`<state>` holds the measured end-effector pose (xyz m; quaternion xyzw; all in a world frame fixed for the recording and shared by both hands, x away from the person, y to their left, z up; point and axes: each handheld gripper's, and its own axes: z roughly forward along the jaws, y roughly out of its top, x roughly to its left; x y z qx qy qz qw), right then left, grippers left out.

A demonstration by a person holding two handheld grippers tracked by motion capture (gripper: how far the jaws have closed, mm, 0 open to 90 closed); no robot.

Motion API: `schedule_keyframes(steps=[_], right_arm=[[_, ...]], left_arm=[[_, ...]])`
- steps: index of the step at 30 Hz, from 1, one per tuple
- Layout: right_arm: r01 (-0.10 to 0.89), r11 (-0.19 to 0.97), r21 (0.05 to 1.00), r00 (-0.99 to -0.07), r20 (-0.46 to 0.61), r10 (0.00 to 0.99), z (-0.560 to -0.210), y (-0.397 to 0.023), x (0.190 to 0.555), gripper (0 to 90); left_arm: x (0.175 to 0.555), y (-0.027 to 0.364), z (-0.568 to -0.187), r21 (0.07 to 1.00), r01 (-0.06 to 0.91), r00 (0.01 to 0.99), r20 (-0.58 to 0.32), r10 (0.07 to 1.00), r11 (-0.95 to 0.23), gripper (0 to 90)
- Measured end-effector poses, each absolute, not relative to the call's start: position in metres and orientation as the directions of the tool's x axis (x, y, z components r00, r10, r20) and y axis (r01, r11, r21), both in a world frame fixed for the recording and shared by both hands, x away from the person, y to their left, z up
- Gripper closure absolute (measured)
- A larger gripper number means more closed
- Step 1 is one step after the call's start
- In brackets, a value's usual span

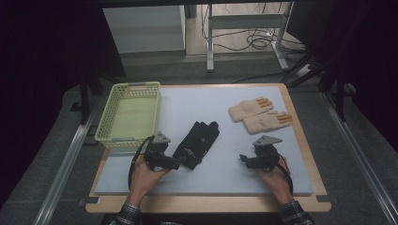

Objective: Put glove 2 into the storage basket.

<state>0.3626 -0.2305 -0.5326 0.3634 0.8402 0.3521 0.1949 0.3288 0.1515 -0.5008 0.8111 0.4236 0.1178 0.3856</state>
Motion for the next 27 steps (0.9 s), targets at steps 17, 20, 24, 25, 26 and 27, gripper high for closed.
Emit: schedule_keyframes(steps=[17,20,24,25,26,27], right_arm=[[0.473,0.488,0.734,-0.660,-0.072,0.748,-0.533,-0.231,0.363,21.4],[0.474,0.487,0.734,-0.660,-0.070,0.748,-0.533,-0.231,0.363,21.5],[0.473,0.488,0.734,-0.660,-0.072,0.748,-0.533,-0.230,0.363,21.5],[0.473,0.488,0.734,-0.660,-0.072,0.748,-0.533,-0.230,0.363,21.5],[0.473,0.488,0.734,-0.660,-0.072,0.748,-0.533,-0.230,0.363,21.4],[0.473,0.488,0.734,-0.660,-0.072,0.748,-0.533,-0.230,0.363,21.4]], left_arm=[[0.380,0.092,-0.518,0.653,0.629,0.612,-0.079,0.787,-0.423,0.0],[0.385,0.087,-0.528,0.637,0.638,0.610,-0.075,0.789,-0.433,0.0],[0.388,0.085,-0.535,0.627,0.655,0.602,-0.096,0.793,-0.422,0.0],[0.388,0.084,-0.535,0.622,0.660,0.605,-0.108,0.789,-0.421,0.0],[0.387,0.083,-0.536,0.619,0.656,0.612,-0.101,0.784,-0.432,0.0],[0.386,0.080,-0.537,0.613,0.647,0.620,-0.076,0.781,-0.454,0.0]])
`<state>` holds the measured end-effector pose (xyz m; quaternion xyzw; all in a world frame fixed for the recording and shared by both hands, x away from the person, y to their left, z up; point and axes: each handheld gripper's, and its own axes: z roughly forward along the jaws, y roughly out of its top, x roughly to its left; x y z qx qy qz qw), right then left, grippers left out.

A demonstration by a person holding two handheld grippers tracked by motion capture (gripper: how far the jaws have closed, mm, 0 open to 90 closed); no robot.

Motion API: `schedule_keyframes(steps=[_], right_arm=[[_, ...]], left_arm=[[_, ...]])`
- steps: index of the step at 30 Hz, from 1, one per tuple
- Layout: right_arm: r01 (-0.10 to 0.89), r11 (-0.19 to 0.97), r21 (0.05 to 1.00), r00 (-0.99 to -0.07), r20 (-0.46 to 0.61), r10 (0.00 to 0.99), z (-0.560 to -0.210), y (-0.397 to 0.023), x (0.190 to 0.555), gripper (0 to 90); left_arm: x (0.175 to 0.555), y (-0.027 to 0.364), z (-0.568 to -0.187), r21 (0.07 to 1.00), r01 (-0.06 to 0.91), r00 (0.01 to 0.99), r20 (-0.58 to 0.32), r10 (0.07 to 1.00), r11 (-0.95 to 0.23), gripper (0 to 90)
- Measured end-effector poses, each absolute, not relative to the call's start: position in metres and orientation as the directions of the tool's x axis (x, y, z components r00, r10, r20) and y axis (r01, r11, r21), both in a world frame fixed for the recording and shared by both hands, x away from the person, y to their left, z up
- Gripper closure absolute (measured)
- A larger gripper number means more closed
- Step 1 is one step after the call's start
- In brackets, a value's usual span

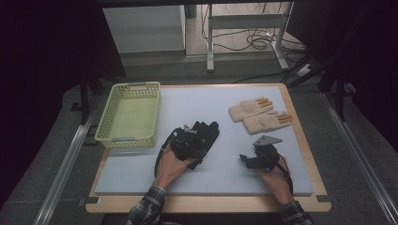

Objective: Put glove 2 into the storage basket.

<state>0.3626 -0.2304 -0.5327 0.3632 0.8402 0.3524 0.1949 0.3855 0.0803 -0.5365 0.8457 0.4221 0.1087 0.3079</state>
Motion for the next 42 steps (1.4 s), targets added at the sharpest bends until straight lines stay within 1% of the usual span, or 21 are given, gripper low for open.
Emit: schedule_keyframes(steps=[1,6,8,12,15,16,18,19,23,25,27,31,34,37,42], right_arm=[[0.473,0.488,0.733,-0.660,-0.071,0.748,-0.533,-0.230,0.363,21.4],[0.473,0.488,0.733,-0.660,-0.072,0.748,-0.533,-0.230,0.363,21.4],[0.472,0.488,0.734,-0.660,-0.073,0.748,-0.533,-0.230,0.362,21.5],[0.471,0.490,0.734,-0.660,-0.075,0.748,-0.533,-0.230,0.362,21.4],[0.470,0.490,0.734,-0.660,-0.077,0.748,-0.533,-0.230,0.362,21.4],[0.470,0.491,0.734,-0.660,-0.078,0.748,-0.533,-0.230,0.362,21.4],[0.470,0.490,0.734,-0.660,-0.077,0.748,-0.533,-0.230,0.362,21.4],[0.471,0.490,0.733,-0.660,-0.076,0.748,-0.533,-0.230,0.362,21.4],[0.471,0.490,0.734,-0.659,-0.076,0.748,-0.533,-0.230,0.362,21.4],[0.471,0.490,0.734,-0.660,-0.076,0.748,-0.533,-0.230,0.362,21.4],[0.472,0.489,0.734,-0.660,-0.075,0.748,-0.533,-0.230,0.362,21.4],[0.473,0.488,0.733,-0.660,-0.073,0.748,-0.533,-0.230,0.363,21.4],[0.473,0.488,0.733,-0.660,-0.072,0.748,-0.533,-0.230,0.363,21.4],[0.473,0.489,0.733,-0.660,-0.073,0.748,-0.533,-0.230,0.363,21.4],[0.472,0.489,0.733,-0.660,-0.074,0.748,-0.533,-0.230,0.362,21.4]], left_arm=[[0.384,0.078,-0.537,0.611,0.638,0.627,-0.058,0.777,-0.469,0.0],[0.382,0.073,-0.536,0.596,0.634,0.635,-0.037,0.772,-0.493,0.0],[0.382,0.074,-0.535,0.591,0.640,0.630,-0.035,0.776,-0.492,2.4],[0.380,0.075,-0.530,0.579,0.652,0.618,-0.031,0.786,-0.490,14.7],[0.381,0.077,-0.528,0.576,0.654,0.617,-0.030,0.787,-0.491,21.4],[0.380,0.078,-0.527,0.581,0.656,0.611,-0.034,0.791,-0.481,26.3],[0.380,0.082,-0.526,0.593,0.649,0.611,-0.035,0.791,-0.476,42.4],[0.380,0.083,-0.526,0.595,0.650,0.609,-0.035,0.792,-0.473,46.9],[0.379,0.082,-0.524,0.593,0.640,0.612,-0.008,0.791,-0.490,60.9],[0.378,0.081,-0.523,0.593,0.635,0.612,0.005,0.790,-0.496,64.8],[0.379,0.082,-0.523,0.595,0.637,0.611,-0.001,0.792,-0.490,66.0],[0.382,0.087,-0.520,0.598,0.654,0.604,-0.043,0.796,-0.464,66.0],[0.382,0.089,-0.516,0.610,0.647,0.592,-0.025,0.805,-0.457,65.8],[0.382,0.092,-0.508,0.624,0.642,0.589,-0.029,0.808,-0.446,65.6],[0.385,0.094,-0.493,0.628,0.632,0.585,-0.001,0.811,-0.454,65.2]])
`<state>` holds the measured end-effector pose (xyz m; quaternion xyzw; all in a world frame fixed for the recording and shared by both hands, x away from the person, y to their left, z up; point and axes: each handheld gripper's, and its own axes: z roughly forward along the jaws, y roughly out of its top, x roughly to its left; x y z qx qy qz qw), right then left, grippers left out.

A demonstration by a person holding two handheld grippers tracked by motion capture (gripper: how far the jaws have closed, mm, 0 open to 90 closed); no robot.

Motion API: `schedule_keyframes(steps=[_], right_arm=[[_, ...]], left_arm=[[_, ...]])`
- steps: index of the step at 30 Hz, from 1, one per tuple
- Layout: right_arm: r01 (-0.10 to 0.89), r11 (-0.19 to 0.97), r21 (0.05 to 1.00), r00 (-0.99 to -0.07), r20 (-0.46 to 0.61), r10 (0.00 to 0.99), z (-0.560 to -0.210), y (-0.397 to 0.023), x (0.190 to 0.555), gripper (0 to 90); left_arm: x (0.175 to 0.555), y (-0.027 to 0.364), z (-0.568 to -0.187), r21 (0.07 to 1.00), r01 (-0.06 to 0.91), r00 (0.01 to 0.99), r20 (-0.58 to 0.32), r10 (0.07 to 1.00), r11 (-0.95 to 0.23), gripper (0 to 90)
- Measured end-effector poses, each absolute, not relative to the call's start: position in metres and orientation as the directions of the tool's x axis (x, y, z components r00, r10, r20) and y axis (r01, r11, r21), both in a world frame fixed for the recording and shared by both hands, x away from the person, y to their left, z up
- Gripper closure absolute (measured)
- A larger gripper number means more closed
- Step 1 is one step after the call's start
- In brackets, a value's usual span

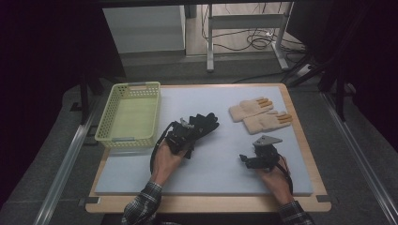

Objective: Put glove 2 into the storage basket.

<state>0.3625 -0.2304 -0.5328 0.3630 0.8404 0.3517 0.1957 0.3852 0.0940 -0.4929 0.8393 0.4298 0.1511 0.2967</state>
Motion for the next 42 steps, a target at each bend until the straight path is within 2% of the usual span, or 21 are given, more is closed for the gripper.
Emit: schedule_keyframes(steps=[22,42], right_arm=[[0.471,0.490,0.734,-0.661,-0.074,0.746,-0.533,-0.231,0.363,21.4],[0.468,0.491,0.735,-0.662,-0.076,0.746,-0.533,-0.231,0.363,21.4]], left_arm=[[0.406,0.148,-0.428,0.662,0.648,0.489,0.017,0.872,-0.376,63.6],[0.418,0.229,-0.414,0.666,0.698,0.323,0.035,0.946,-0.263,62.7]])
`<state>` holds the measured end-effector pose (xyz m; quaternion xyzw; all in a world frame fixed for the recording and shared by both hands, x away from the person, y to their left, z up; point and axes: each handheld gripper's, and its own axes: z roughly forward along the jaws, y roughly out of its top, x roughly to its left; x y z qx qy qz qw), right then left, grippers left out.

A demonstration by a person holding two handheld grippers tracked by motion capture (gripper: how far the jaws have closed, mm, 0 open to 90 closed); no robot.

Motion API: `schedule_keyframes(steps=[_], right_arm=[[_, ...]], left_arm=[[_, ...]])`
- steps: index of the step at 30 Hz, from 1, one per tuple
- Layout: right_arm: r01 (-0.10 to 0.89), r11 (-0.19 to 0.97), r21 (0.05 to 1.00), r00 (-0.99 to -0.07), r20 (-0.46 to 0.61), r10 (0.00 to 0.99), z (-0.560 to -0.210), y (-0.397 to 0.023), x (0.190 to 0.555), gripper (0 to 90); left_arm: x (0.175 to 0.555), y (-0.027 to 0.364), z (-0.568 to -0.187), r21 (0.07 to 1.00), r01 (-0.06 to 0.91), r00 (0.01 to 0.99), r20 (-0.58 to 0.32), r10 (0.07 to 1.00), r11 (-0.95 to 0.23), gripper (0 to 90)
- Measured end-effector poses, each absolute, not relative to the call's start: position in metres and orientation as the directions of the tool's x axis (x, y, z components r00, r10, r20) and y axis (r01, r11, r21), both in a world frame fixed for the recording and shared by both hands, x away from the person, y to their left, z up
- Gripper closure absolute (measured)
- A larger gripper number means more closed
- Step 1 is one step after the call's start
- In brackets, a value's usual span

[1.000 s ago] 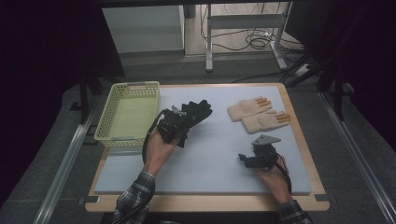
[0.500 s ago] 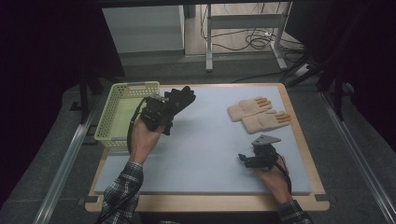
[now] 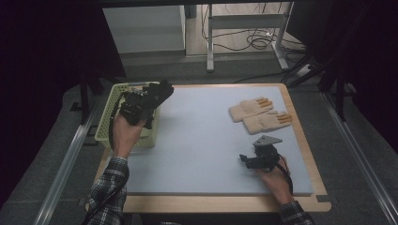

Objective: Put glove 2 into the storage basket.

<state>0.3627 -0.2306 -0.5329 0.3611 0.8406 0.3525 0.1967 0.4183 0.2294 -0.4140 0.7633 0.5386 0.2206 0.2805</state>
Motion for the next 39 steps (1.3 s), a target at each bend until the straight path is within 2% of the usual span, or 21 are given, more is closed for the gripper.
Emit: schedule_keyframes(steps=[15,24,34,37,39], right_arm=[[0.469,0.488,0.736,-0.661,-0.073,0.747,-0.533,-0.230,0.363,21.4],[0.470,0.487,0.736,-0.661,-0.072,0.747,-0.533,-0.230,0.363,21.4],[0.470,0.487,0.736,-0.661,-0.072,0.747,-0.533,-0.230,0.363,21.4],[0.469,0.487,0.736,-0.661,-0.073,0.747,-0.533,-0.230,0.363,21.5],[0.470,0.487,0.736,-0.662,-0.072,0.747,-0.533,-0.231,0.363,21.4]], left_arm=[[0.437,0.294,-0.441,0.637,0.756,0.169,0.034,0.985,-0.152,61.5],[0.453,0.316,-0.465,0.600,0.790,0.128,0.042,0.991,-0.127,60.2],[0.466,0.330,-0.485,0.498,0.861,0.083,0.069,0.994,-0.107,57.2],[0.471,0.331,-0.487,0.471,0.876,0.077,0.070,0.995,-0.101,51.7],[0.474,0.332,-0.489,0.456,0.885,0.066,0.067,0.996,-0.090,41.9]])
